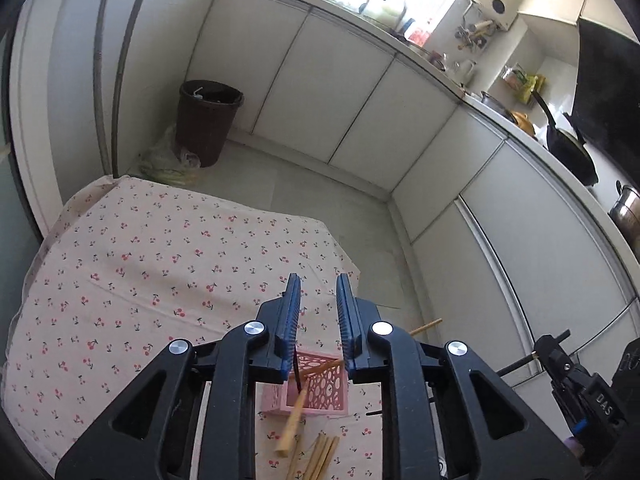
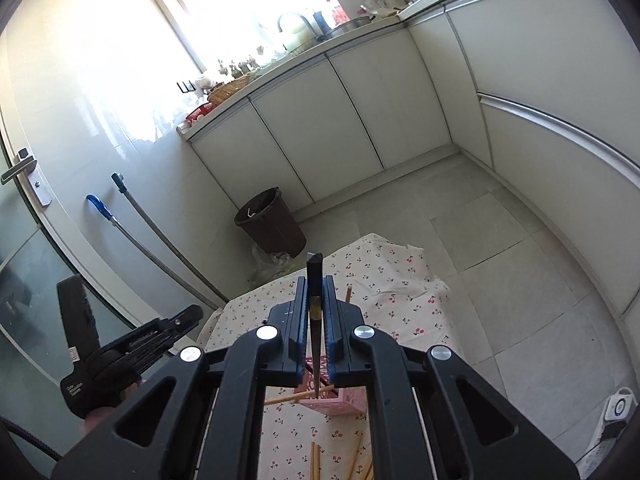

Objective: Organize utensils
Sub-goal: 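Open the right gripper to drop the black chopstick into the basket, then withdraw both grippers from the basket back toward the sticks, then grasp a plain wooden stick with the left gripper while the right gripper approaches the sticks, then grasp another plain wooden stick with the right gripper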

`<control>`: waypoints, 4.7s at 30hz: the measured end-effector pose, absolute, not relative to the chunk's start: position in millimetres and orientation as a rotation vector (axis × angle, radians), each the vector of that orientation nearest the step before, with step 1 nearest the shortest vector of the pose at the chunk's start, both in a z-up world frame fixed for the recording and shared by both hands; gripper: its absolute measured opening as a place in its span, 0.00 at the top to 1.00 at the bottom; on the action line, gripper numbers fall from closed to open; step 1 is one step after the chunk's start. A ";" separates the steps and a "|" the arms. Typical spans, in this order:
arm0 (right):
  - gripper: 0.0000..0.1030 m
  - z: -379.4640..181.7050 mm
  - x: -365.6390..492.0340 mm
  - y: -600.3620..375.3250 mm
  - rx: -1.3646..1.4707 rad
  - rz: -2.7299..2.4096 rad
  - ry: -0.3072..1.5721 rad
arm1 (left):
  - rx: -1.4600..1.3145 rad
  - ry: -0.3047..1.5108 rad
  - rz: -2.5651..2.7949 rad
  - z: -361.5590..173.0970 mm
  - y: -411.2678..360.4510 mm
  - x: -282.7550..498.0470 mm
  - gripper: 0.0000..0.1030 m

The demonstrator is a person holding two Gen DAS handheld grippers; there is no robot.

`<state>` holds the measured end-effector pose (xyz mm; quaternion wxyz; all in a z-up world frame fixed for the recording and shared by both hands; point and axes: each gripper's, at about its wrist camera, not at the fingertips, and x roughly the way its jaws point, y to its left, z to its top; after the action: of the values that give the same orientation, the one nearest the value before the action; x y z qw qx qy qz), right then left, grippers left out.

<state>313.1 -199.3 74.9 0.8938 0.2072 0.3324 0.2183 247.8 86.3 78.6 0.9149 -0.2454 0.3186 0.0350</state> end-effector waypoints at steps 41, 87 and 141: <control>0.25 -18.3 236.5 -153.9 0.168 0.331 0.861 | -0.316 0.832 0.089 11.1 50.4 146.7 0.15; 0.08 -120.4 220.2 -197.4 0.235 0.196 1.240 | -0.400 1.343 0.223 -143.5 80.8 200.7 0.08; 0.91 -169.4 229.3 2.2 -0.150 0.368 1.196 | -0.490 1.169 0.163 -101.1 165.8 144.0 0.95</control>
<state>229.3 2.2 -169.4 0.8081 -0.0700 0.5590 0.1722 144.0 165.8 -101.1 0.8028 -0.2287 0.5453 0.0759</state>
